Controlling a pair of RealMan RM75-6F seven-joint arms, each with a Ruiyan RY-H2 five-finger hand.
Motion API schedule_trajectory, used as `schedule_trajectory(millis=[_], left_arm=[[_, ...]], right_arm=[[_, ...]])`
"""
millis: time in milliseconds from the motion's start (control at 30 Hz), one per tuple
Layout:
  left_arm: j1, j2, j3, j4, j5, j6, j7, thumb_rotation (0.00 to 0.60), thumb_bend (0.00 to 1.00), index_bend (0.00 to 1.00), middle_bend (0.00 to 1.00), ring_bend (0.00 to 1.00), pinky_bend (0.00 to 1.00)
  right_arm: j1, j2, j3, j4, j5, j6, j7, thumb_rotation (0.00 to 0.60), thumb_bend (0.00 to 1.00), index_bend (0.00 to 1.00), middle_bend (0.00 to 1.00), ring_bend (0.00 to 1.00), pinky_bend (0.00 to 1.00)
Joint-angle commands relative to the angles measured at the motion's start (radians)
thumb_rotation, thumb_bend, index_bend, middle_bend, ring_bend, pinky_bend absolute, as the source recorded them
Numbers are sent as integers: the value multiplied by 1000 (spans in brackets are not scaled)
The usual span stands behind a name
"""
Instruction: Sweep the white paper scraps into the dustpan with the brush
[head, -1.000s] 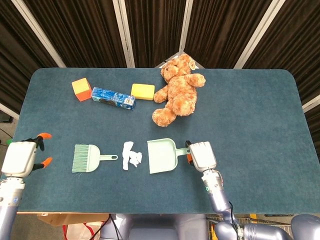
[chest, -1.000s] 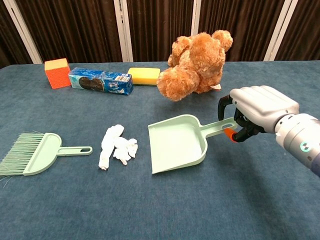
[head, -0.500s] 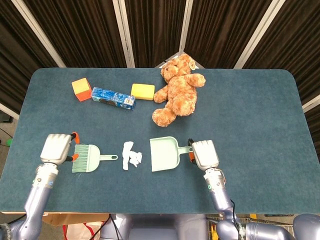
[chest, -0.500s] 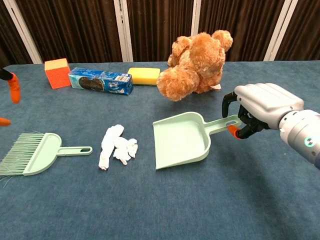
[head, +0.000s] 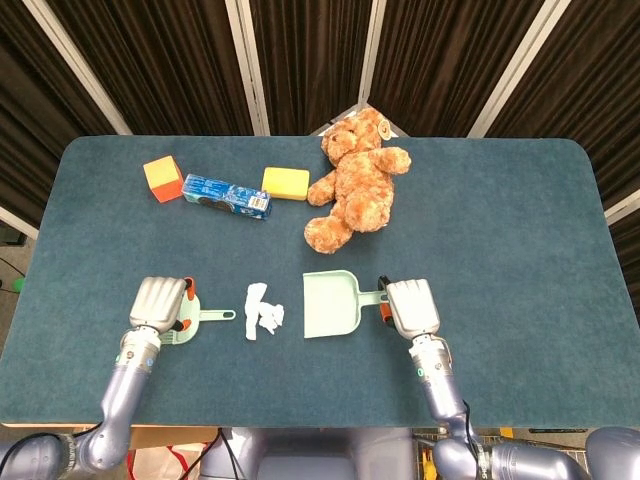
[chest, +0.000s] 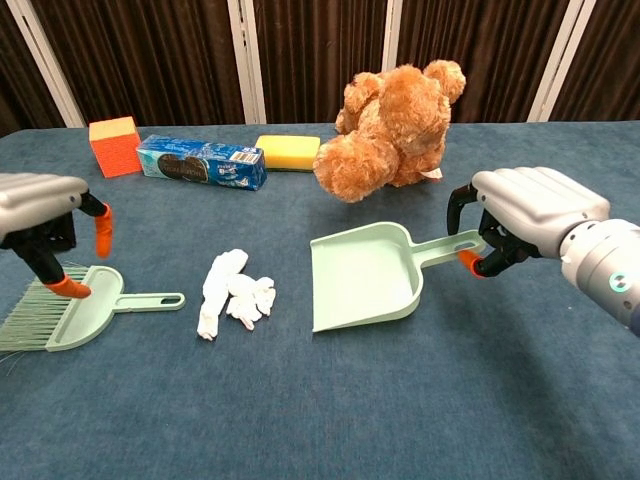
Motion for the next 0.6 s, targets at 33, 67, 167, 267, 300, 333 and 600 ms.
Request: schedule_trajectory(millis=[33,67,167,267,300,333,600], left_arm=[[-16,-30,11,30,-15,17,11,600,264,497,1000,1000,1000],[-19,-36,12,36,-17,19,12,600,264,497,1000,1000,1000],[-27,-52,15,49,-27,20,9,600,264,501,1000,1000,1000],[-35,-69,18,64,-33,18,7,600,264,508,1000,1000,1000],[-40,-78,19,72,-36,19,10,600,264,509,1000,1000,1000],[-44,-84,19,78,-40,20,12,600,270,510,1000,1000,1000],[-71,-133,18,106,-89,19,29,600,329,487,1000,1000,1000]], right_arm=[[2,-4,-2,6,0,-1,2,600,468,538,942,943,917],[2,-6,-3,7,0,-1,2,600,468,538,943,943,918],[2,-6,-6,11,0,-3,4,600,470,539,943,943,916],[0,-6,-5,11,3,-2,9,600,470,539,943,943,915],[0,-6,-5,11,3,-2,12,600,470,539,943,943,916],[0,-6,-6,12,4,-3,13,600,470,539,942,943,917],[-1,-6,-13,11,4,-4,13,600,470,538,943,943,917]])
